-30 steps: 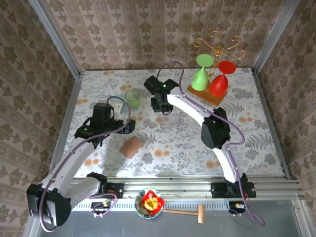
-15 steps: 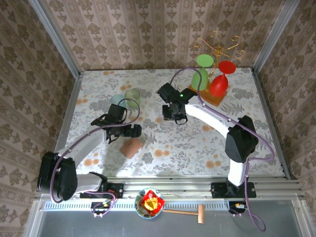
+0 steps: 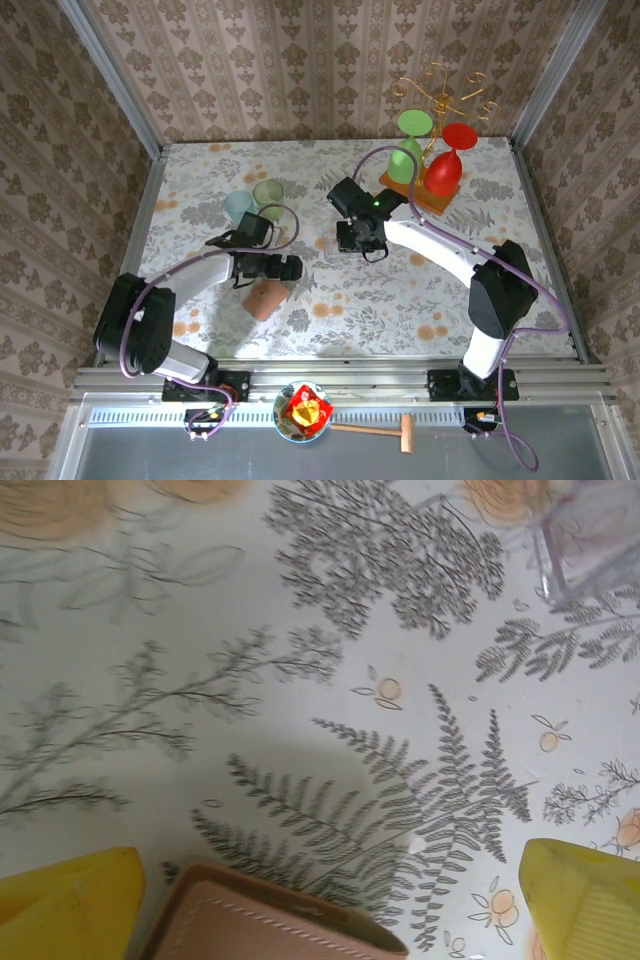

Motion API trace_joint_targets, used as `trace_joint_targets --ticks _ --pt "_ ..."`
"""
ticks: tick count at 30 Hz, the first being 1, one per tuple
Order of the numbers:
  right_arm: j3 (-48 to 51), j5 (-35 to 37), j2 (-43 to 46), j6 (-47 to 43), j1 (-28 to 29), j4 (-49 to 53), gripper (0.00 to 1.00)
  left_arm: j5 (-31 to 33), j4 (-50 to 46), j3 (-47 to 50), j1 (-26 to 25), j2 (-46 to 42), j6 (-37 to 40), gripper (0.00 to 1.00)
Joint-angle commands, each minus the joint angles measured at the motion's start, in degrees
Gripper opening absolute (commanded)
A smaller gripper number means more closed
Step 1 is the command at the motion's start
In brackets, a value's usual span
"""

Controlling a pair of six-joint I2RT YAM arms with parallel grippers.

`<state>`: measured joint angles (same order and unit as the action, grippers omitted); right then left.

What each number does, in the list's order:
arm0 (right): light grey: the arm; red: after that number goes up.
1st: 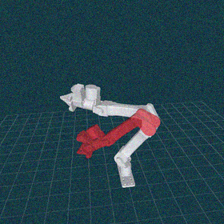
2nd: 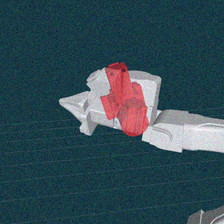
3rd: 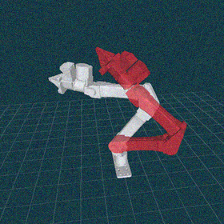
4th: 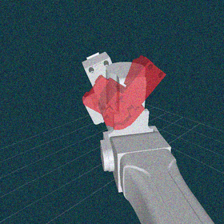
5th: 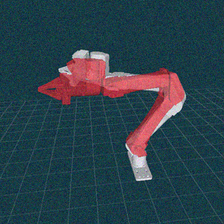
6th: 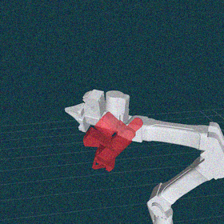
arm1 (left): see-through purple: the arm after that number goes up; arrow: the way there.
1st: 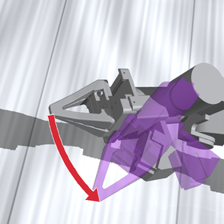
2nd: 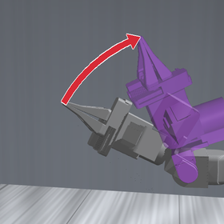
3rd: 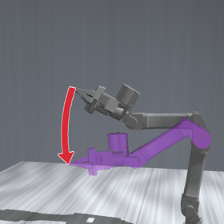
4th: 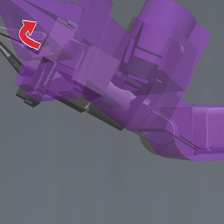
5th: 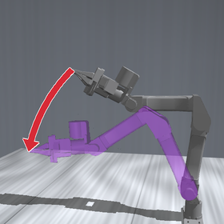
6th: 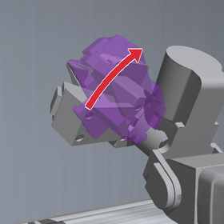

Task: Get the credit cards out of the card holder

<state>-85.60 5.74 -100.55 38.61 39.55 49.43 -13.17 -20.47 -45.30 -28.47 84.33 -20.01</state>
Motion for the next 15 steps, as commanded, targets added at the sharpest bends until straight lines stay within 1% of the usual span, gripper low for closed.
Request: trace_joint_targets --ticks 1,7,15 --pt "0.8 0.5 2.7 1.1 0.1 0.0 0.32 -1.8 0.5 -1.5 -1.2 1.5 -1.7 0.97" --pt "0.4 0.3 2.8 1.0 0.0 0.6 0.32 -1.7 0.4 -1.5 -3.7 1.7 -3.5 0.97" --pt "0.7 0.2 2.9 1.1 0.1 0.6 0.32 -0.9 0.3 0.8 -8.2 -1.0 -7.5 0.97"
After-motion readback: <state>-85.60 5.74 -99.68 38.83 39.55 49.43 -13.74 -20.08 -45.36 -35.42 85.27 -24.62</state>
